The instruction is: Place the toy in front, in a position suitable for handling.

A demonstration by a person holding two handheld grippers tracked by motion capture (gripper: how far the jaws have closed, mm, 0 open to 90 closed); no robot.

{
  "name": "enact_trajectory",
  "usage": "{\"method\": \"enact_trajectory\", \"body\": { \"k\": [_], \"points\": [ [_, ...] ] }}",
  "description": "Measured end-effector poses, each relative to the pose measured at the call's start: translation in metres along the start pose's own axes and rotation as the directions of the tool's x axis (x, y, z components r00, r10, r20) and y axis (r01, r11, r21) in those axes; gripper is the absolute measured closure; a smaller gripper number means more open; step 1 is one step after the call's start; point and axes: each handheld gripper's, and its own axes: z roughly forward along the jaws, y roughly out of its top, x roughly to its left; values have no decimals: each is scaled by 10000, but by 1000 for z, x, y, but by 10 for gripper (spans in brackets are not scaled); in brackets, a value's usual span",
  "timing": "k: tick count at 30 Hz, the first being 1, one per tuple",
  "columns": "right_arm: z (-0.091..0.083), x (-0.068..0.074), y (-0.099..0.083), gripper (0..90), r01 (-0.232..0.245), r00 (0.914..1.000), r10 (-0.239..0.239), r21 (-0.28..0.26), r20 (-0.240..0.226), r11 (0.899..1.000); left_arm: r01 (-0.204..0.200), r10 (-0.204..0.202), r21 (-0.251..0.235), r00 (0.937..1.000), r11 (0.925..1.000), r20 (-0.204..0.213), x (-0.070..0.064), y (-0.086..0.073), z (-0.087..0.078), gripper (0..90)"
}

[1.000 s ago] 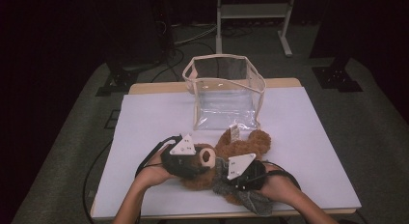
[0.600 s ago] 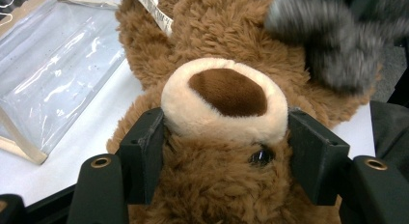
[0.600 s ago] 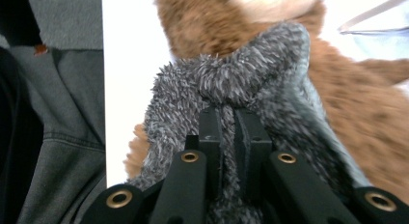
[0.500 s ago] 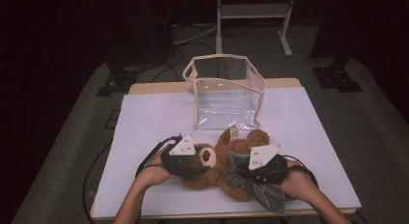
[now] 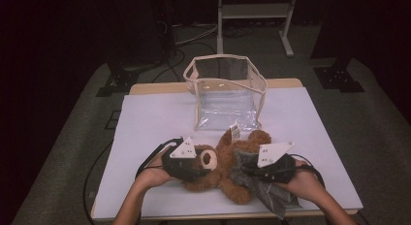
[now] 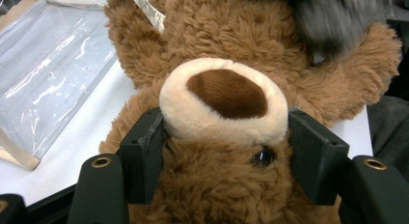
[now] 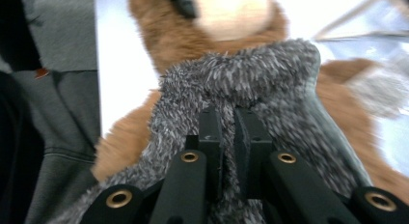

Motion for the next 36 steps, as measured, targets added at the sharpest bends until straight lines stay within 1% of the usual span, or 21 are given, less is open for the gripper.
{"method": "enact_trajectory", "body": {
  "k": [3, 4, 6, 8, 10, 11, 12, 13, 14, 18, 21, 22, 23, 25, 27, 29, 30, 31, 32, 33, 36],
  "points": [
    [-11, -13, 2, 816, -215, 9995, 219, -186, 238, 9996, -97, 97, 51, 9999, 9999, 54, -1, 0, 0, 357],
    [-11, -13, 2, 816, -215, 9995, 219, -186, 238, 9996, -199, 198, 124, 9998, 9997, 86, -1, 1, 0, 357],
    [-15, -27, 4, 815, -449, 9987, 455, -292, 232, 9986, -221, 221, 65, 9997, 9997, 102, -3, 0, 0, 357],
    [-13, -40, 5, 813, -689, 9975, 693, -336, 106, 9971, -215, 215, 50, 9997, 9998, 131, -2, 0, 0, 356],
    [-7, -54, 2, 813, -1170, 9928, 1163, -239, -267, 9928, -208, 208, 41, 9997, 9998, 159, -1, -1, -1, 356],
    [-5, -55, 1, 813, -1261, 9913, 1250, -256, -403, 9917, -176, 176, 17, 9997, 9998, 176, -1, -1, -1, 355],
    [-5, -55, 1, 813, -1261, 9913, 1250, -256, -403, 9917, -176, 176, 17, 9997, 9998, 176, -1, -1, -1, 355],
    [-3, -55, -5, 814, -1566, 9854, 1538, -342, -725, 9871, -126, 125, 23, 9997, 9999, 193, 0, -1, -3, 350],
    [-2, -54, -7, 814, -1563, 9849, 1532, -343, -801, 9871, -126, 125, 23, 9997, 9999, 193, 0, -1, -3, 336],
    [-2, -39, -19, 815, -1815, 9784, 1750, -515, -1104, 9820, 208, -175, -395, 9964, 9990, 835, 2, 2, -9, 304],
    [-4, -28, -26, 815, -1863, 9761, 1768, -679, -1262, 9801, 134, -80, -490, 9940, 9987, 1095, -1, 6, -12, 300],
    [-4, -28, -26, 815, -1863, 9761, 1768, -679, -1262, 9801, 134, -80, -490, 9940, 9987, 1095, -1, 6, -12, 300],
    [-6, -23, -28, 816, -1800, 9765, 1693, -722, -1334, 9810, -35, 76, -359, 9934, 9994, 1148, -3, 8, -13, 304],
    [-10, -20, -28, 816, -1668, 9779, 1551, -758, -1402, 9831, -219, 240, -195, 9931, 9996, 1149, -6, 8, -11, 349],
    [-19, -23, -26, 816, -1653, 9789, 1505, -1022, -1386, 9809, -298, 299, -22, 9944, 9996, 1015, -8, 8, -9, 367],
    [-25, -29, -21, 816, -1520, 9844, 1411, -1039, -1054, 9829, -364, 363, -8, 9940, 9993, 1035, -8, 8, -8, 376],
    [-25, -29, -21, 816, -1520, 9844, 1411, -1039, -1054, 9829, -364, 363, -8, 9940, 9993, 1035, -8, 8, -8, 377],
    [-29, -38, -13, 816, -1509, 9861, 1410, -1185, -879, 9814, -433, 430, 13, 9938, 9991, 1026, -9, 8, -8, 377],
    [-29, -38, -13, 816, -1509, 9861, 1410, -1185, -879, 9814, -454, 451, 12, 9939, 9990, 1007, -10, 8, -8, 377],
    [-30, -49, -4, 816, -1344, 9898, 1276, -1200, -628, 9836, -476, 472, 18, 9938, 9989, 1005, -10, 8, -9, 377],
    [-25, -63, 2, 816, -1461, 9887, 1417, -1027, -487, 9839, -495, 492, 1, 9939, 9988, 987, -10, 8, -9, 375]
  ]
}}
